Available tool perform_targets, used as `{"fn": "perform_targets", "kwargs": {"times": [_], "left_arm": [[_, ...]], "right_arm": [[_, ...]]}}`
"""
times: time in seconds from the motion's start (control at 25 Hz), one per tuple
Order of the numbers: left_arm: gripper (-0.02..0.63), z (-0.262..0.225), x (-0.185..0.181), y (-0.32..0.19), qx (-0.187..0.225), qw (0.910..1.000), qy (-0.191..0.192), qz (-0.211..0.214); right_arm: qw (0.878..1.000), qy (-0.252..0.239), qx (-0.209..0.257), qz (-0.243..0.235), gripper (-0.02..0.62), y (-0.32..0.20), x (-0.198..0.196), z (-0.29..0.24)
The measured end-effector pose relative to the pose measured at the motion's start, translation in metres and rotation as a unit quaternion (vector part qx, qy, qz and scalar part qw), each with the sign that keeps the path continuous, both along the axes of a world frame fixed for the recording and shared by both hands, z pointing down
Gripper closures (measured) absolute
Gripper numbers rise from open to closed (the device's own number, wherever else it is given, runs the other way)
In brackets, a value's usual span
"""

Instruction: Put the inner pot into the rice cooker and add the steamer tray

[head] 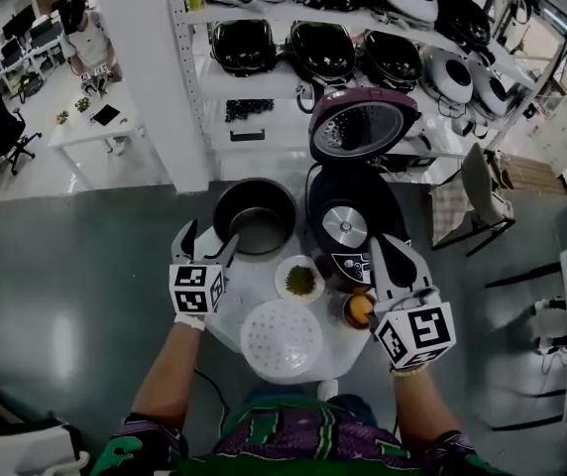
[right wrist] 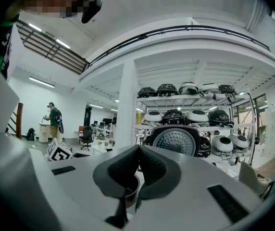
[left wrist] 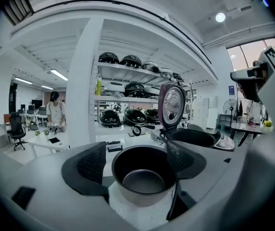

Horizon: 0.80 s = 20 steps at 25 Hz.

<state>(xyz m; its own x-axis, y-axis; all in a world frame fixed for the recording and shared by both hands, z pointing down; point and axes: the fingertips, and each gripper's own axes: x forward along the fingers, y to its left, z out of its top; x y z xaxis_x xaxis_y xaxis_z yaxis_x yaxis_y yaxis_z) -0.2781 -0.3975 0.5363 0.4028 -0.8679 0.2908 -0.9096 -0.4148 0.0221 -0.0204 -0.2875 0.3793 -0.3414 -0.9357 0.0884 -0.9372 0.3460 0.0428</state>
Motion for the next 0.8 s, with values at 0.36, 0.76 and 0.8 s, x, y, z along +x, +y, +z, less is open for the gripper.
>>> {"fn": "perform_targets", "kwargs": {"times": [0.36, 0.76, 0.8], "left_arm": [[0.204, 0.076, -0.015, -0.055, -0.061, 0.9976, -0.023, -0.025], [0.204, 0.130, -0.017, -0.090, -0.123, 0.9914, -0.021, -0.040], [0.204, 0.134, -0.017, -0.093, -0.128, 0.9907, -0.021, -0.041]], "right_arm": [[1.000, 0.008, -0.017, 0.009, 0.589, -0.022, -0.006, 0.021], [0.999, 0.016, -0.043, 0.024, 0.589, -0.034, 0.004, 0.043], [0.999, 0.017, -0.045, 0.025, 0.589, -0.034, 0.004, 0.045]]}}
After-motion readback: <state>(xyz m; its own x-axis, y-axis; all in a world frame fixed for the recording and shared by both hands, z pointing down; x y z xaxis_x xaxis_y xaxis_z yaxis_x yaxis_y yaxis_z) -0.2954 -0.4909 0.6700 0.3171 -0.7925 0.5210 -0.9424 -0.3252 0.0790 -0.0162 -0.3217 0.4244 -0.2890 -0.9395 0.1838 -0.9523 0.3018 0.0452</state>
